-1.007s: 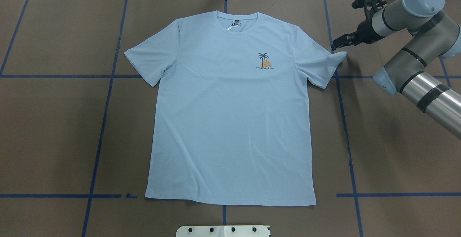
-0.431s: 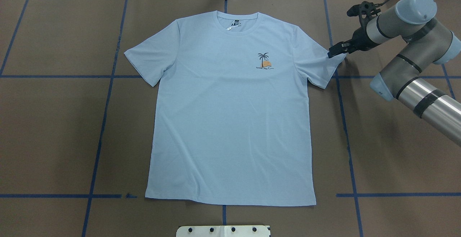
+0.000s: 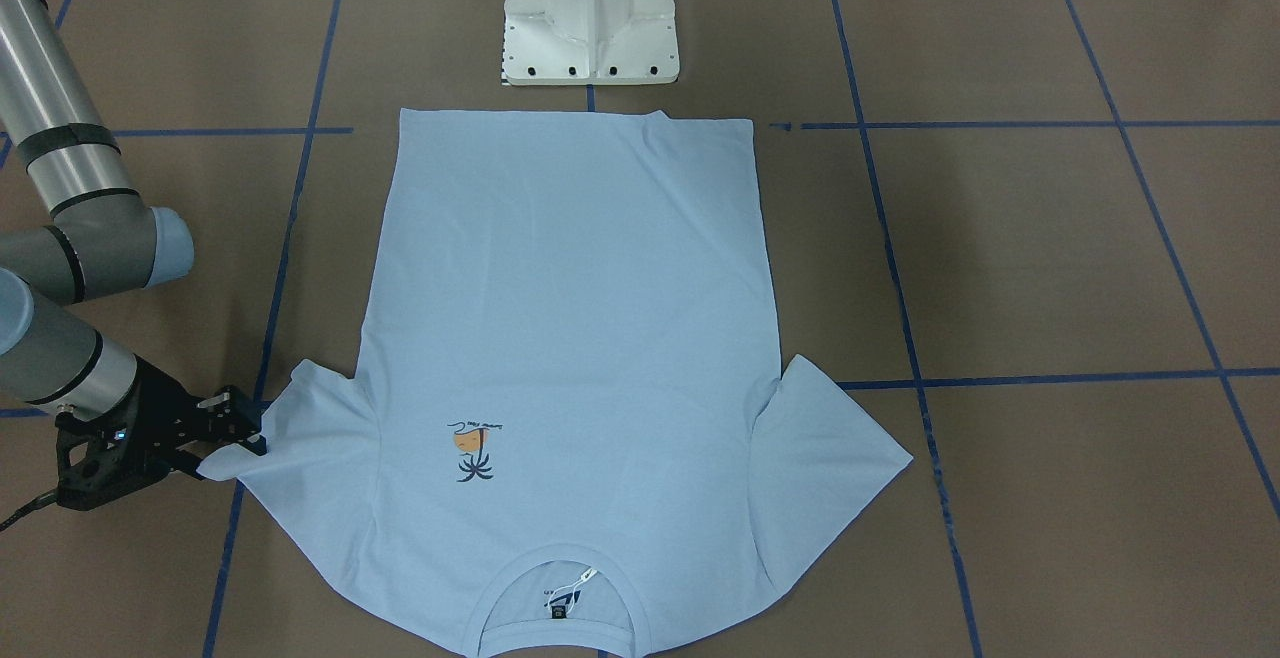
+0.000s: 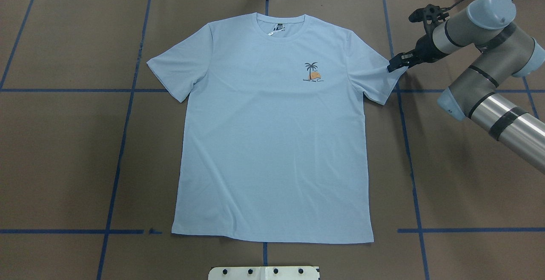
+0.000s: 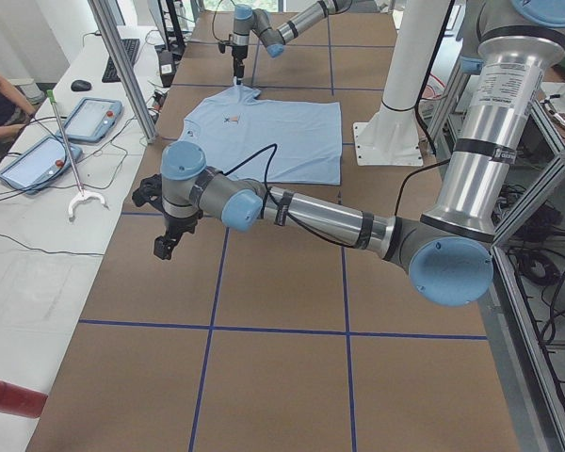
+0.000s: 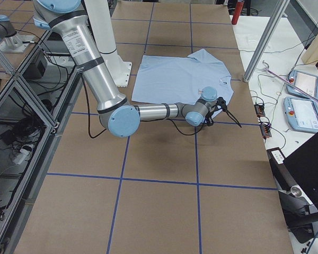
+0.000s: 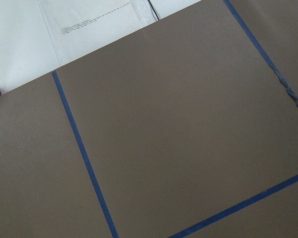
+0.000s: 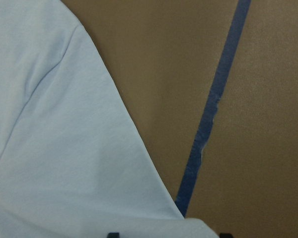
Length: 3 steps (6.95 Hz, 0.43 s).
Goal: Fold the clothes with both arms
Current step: 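Move the right gripper over the sleeve nearest it and lower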
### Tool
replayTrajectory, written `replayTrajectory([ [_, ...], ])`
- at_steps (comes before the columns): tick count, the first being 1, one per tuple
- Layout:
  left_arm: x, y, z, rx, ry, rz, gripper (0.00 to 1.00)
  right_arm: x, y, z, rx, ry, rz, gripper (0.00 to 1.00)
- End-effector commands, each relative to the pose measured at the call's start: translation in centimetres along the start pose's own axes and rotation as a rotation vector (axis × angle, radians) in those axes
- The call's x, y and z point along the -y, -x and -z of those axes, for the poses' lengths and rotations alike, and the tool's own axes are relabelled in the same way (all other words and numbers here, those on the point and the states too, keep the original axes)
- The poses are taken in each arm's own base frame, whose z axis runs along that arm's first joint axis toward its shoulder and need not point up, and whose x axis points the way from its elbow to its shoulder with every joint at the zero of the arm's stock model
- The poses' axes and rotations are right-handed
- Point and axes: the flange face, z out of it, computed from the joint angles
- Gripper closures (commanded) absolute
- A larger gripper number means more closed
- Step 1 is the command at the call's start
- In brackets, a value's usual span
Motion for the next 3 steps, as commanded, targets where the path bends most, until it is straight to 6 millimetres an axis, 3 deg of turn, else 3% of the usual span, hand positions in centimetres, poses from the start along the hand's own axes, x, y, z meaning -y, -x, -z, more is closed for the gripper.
replayTrajectory([
  [1,-0.4,-0.49,-0.23,-0.073,0.006,0.008,0.0,0.28,-0.64,0.9,0.026,0.029,-0.017,0.58],
  [3,-0.4,-0.53,-0.23,-0.076,0.006,0.008,0.0,0.56,-1.05,1.7,0.044,0.033,-0.016,0.6],
])
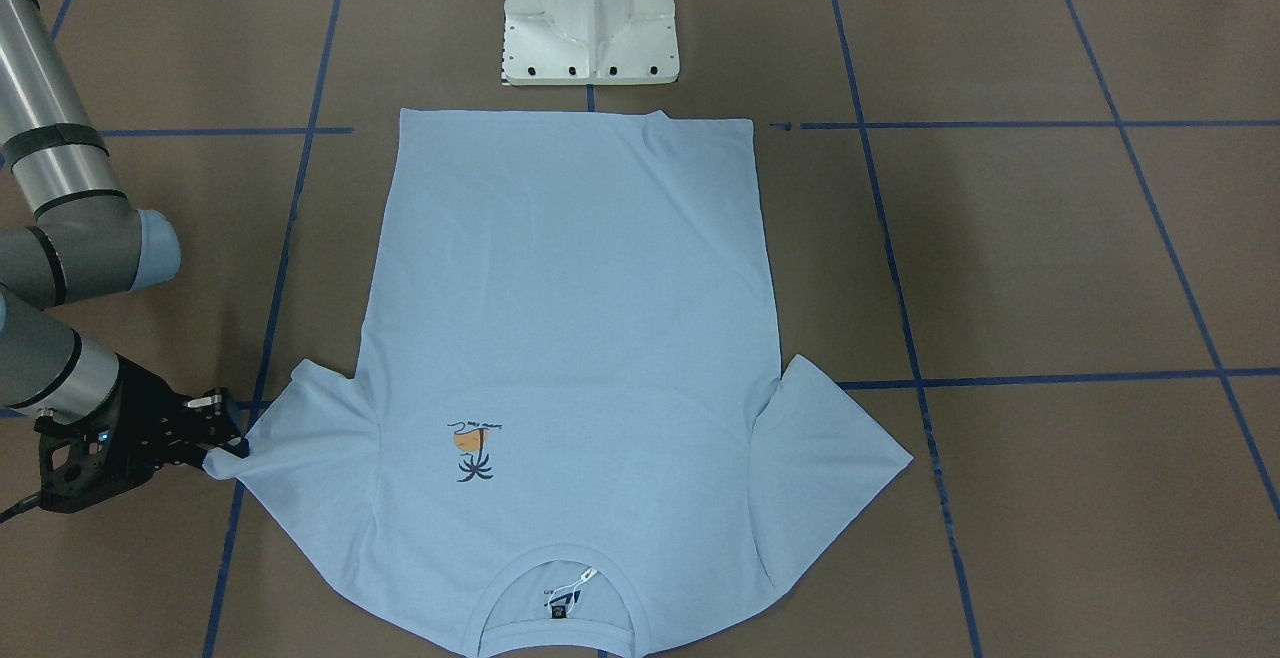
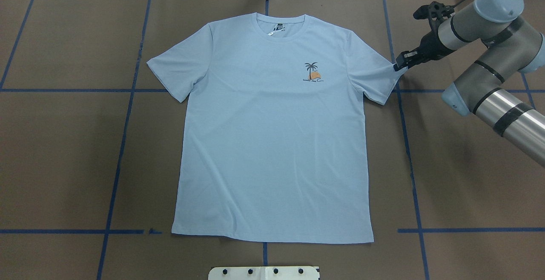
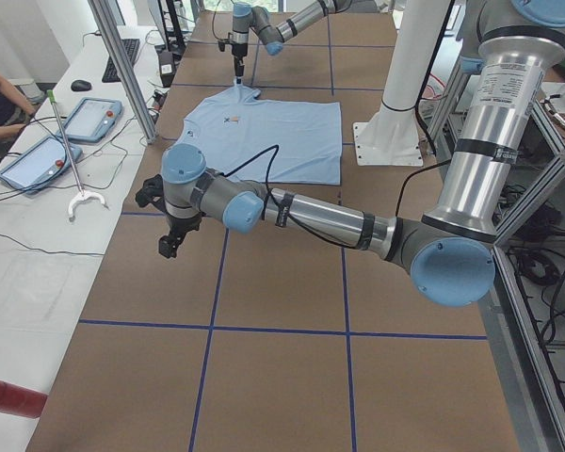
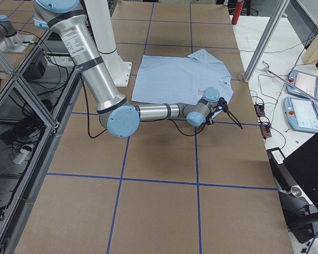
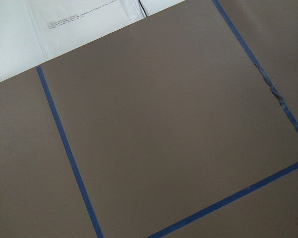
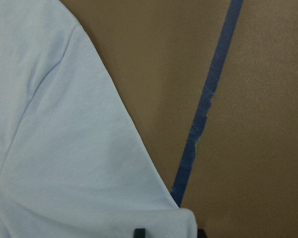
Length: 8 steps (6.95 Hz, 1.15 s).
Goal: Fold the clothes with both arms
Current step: 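Move the right gripper over the sleeve nearest it and lower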
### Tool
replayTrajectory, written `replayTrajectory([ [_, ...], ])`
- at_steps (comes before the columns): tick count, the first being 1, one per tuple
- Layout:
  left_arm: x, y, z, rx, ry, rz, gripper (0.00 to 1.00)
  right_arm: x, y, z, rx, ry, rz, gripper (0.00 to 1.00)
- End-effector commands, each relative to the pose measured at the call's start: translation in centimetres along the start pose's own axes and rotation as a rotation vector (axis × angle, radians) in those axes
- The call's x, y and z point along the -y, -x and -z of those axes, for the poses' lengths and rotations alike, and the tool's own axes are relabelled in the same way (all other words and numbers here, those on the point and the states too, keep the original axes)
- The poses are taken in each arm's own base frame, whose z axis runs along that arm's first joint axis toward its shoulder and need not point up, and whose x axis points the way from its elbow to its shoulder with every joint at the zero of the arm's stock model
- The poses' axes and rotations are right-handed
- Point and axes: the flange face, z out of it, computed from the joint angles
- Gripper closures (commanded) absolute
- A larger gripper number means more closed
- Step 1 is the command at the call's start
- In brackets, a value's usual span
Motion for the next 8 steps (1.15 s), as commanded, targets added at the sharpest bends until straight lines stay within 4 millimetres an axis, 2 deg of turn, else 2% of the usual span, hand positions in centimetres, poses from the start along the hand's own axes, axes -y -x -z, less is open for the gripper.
replayTrajectory([
  [1,-0.1,0.0,0.0,-0.007,0.001,0.001,0.0,0.3,0.0,0.6,0.014,0.002,0.0,0.64],
  [2,-0.1,0.1,-0.1,-0.007,0.002,0.003,0.0,0.3,0.0,0.6,0.014,0.002,-0.004,0.68],
  [4,-0.1,0.0,-0.1,-0.009,0.001,0.017,0.0,0.4,0.3,0.8,0.02,-0.008,-0.001,1.0],
  [5,-0.1,0.0,-0.1,-0.009,0.001,0.017,0.0,0.5,0.6,1.1,0.023,-0.015,-0.001,1.0],
  [6,-0.1,0.0,-0.1,-0.009,0.001,0.017,0.0,1.1,2.1,1.6,0.037,-0.028,-0.043,1.0],
  [7,0.0,-0.1,0.0,-0.009,0.0,0.016,0.0,2.2,6.2,1.9,0.076,-0.043,-0.068,1.0],
  [8,0.0,-0.1,0.1,-0.008,-0.003,0.014,0.0,2.2,11.7,1.0,0.117,-0.044,-0.063,1.0],
])
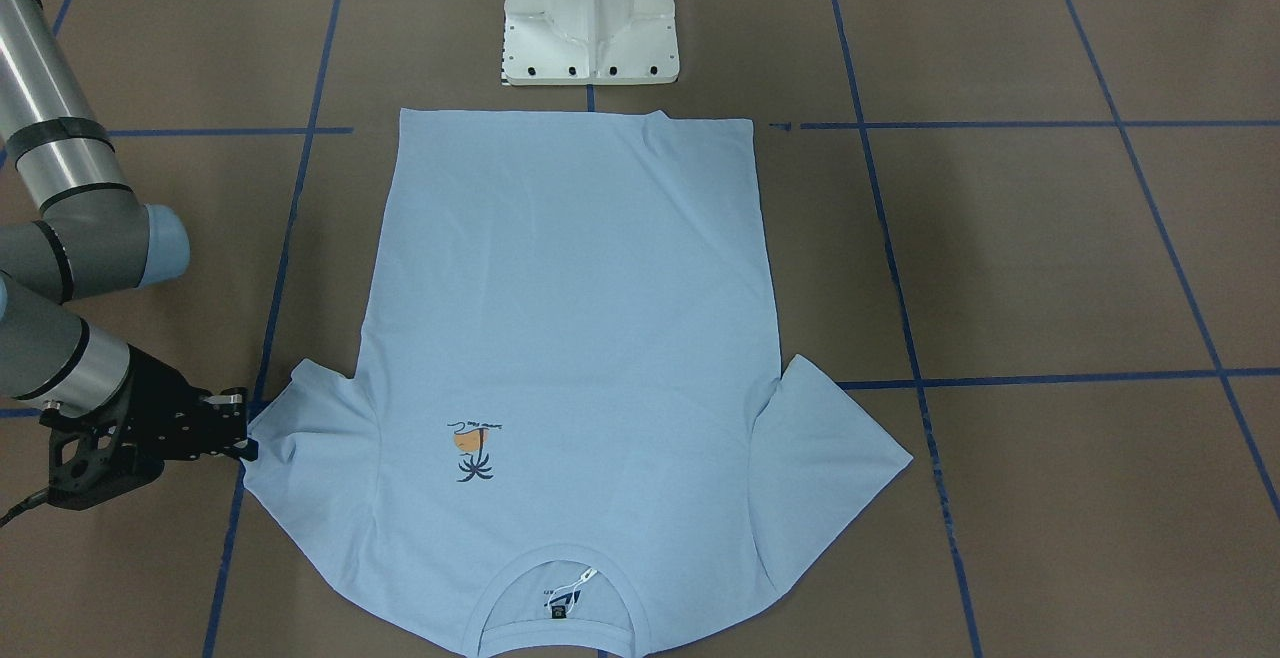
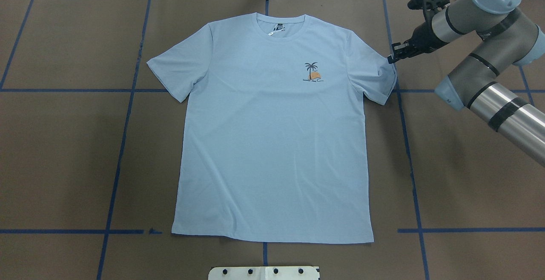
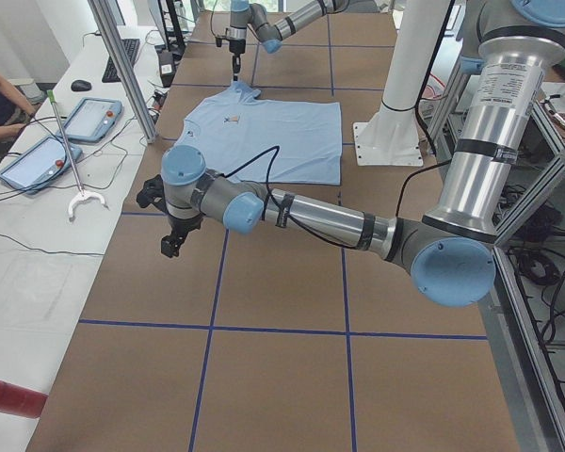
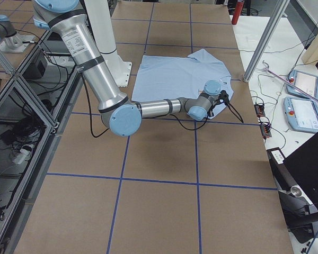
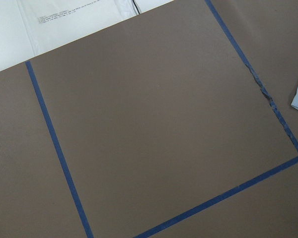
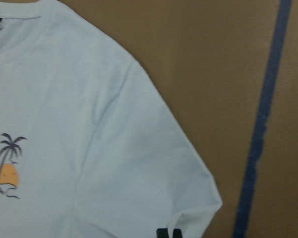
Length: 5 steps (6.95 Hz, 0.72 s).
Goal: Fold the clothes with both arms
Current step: 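Grasp the sleeve with the right gripper and fold it onto the chest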
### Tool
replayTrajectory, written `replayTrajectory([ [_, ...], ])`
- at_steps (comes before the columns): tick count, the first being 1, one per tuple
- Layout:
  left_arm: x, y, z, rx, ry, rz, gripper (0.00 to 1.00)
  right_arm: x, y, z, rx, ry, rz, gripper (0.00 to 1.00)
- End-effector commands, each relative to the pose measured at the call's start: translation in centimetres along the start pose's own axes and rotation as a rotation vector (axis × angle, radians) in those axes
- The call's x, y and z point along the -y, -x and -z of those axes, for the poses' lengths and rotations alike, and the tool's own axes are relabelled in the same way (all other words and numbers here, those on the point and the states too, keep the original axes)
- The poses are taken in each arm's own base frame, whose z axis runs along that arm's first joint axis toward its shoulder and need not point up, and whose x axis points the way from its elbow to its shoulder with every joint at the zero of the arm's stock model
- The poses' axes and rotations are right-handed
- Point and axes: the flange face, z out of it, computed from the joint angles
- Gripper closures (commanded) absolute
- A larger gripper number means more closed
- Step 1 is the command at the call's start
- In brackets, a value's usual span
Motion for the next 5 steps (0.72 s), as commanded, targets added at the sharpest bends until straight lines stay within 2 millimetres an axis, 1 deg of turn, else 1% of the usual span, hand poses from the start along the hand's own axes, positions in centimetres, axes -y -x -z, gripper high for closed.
replayTrajectory([
  [1,0.0,0.0,0.1,0.001,-0.002,0.0,0.0,0.8,12.1,-3.0,0.045,-0.047,0.006,1.0],
  [2,0.1,0.0,0.1,0.001,-0.003,-0.001,0.0,2.1,18.9,-5.3,0.011,-0.146,-0.036,1.0],
  [3,0.1,0.0,0.2,0.001,-0.005,0.0,0.0,5.1,24.4,-7.0,-0.044,-0.164,-0.091,1.0],
  [4,0.1,0.0,0.3,0.001,-0.006,0.001,0.0,7.1,25.4,-8.1,-0.103,-0.172,-0.112,1.0],
  [5,0.3,-0.2,0.3,0.001,-0.007,0.004,0.0,7.1,24.9,-8.7,-0.127,-0.187,-0.11,0.03],
])
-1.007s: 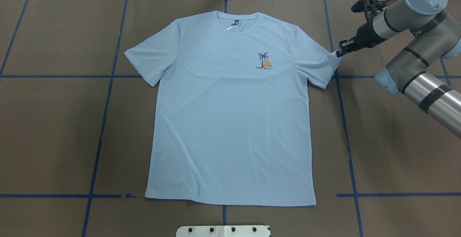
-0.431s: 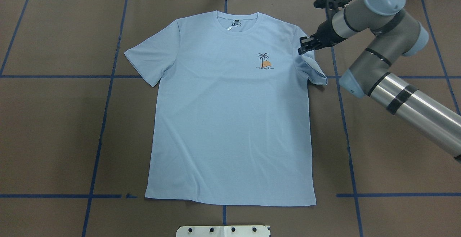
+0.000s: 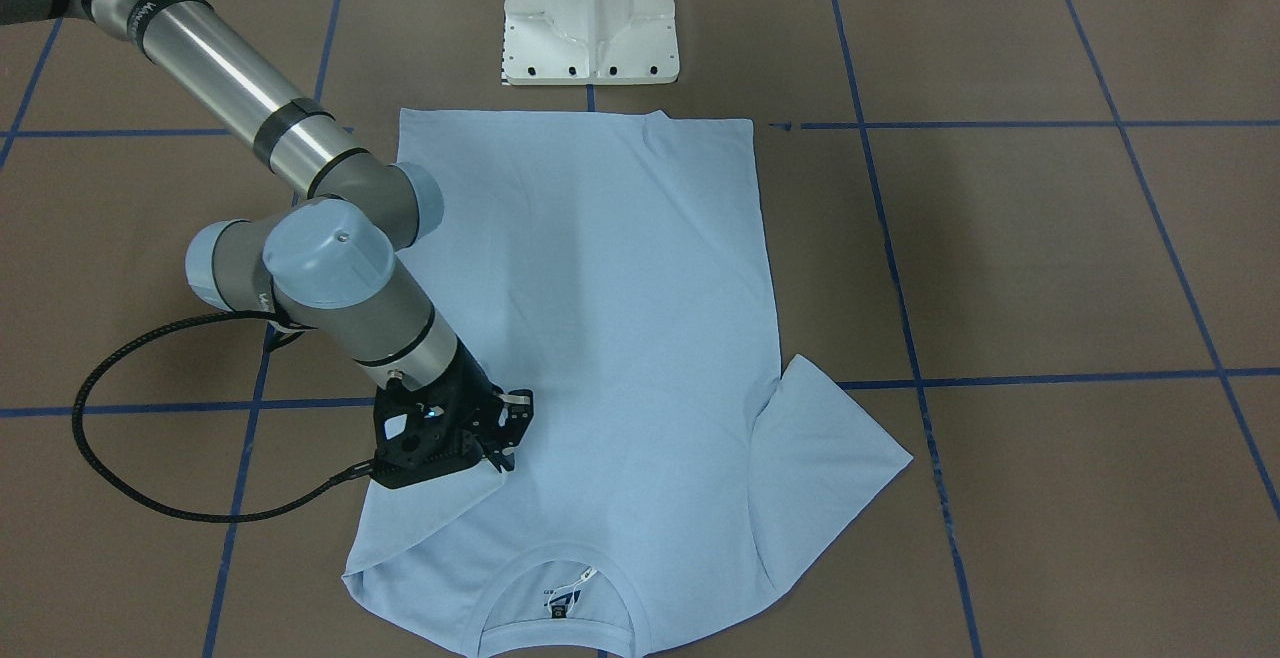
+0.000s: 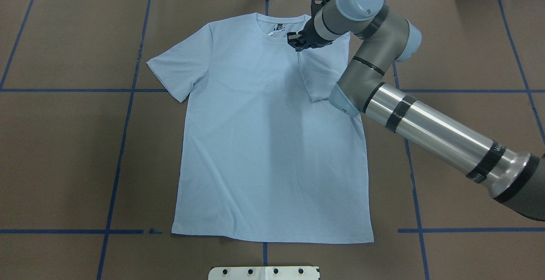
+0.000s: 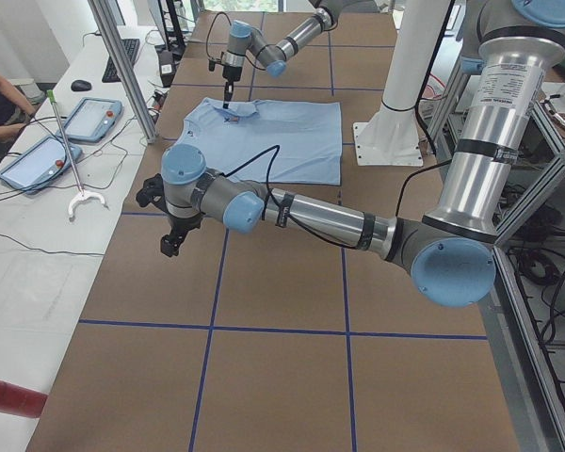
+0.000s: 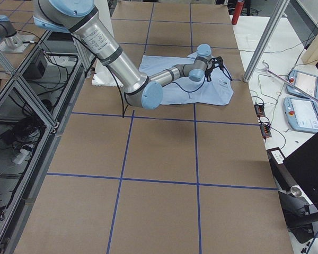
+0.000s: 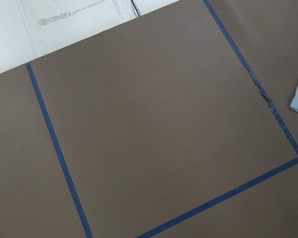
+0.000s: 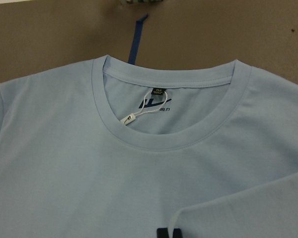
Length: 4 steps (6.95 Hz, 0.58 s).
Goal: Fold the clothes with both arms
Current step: 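Grasp the sleeve with the right gripper and fold it onto the chest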
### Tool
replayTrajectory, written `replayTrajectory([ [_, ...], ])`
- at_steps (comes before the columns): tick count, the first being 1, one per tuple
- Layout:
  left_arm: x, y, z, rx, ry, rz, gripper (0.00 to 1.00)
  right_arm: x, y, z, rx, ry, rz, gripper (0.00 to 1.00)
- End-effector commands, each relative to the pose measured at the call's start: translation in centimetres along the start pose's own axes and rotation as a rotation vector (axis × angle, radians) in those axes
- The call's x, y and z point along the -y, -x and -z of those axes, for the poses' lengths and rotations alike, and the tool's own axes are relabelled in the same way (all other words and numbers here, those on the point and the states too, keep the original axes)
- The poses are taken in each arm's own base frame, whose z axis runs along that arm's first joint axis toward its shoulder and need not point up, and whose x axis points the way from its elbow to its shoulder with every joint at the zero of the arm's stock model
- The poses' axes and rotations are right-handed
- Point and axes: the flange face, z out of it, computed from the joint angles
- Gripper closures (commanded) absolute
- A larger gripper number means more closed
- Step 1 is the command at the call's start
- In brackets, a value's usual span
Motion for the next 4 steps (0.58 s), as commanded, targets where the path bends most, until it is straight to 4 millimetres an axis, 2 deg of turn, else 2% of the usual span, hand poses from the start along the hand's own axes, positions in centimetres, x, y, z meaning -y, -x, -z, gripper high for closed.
replayTrajectory([
  [1,0.1,-0.2,0.1,-0.002,-0.002,0.012,0.0,0.5,0.6,-1.1,-0.055,-0.033,-0.012,0.0],
  [3,0.1,-0.2,0.1,-0.002,-0.004,0.014,0.0,0.4,-0.1,-1.4,-0.064,-0.029,-0.019,0.0],
  [4,0.5,-0.5,0.2,-0.003,-0.011,0.044,0.0,1.2,-1.1,-1.0,-0.074,-0.037,-0.021,0.0],
])
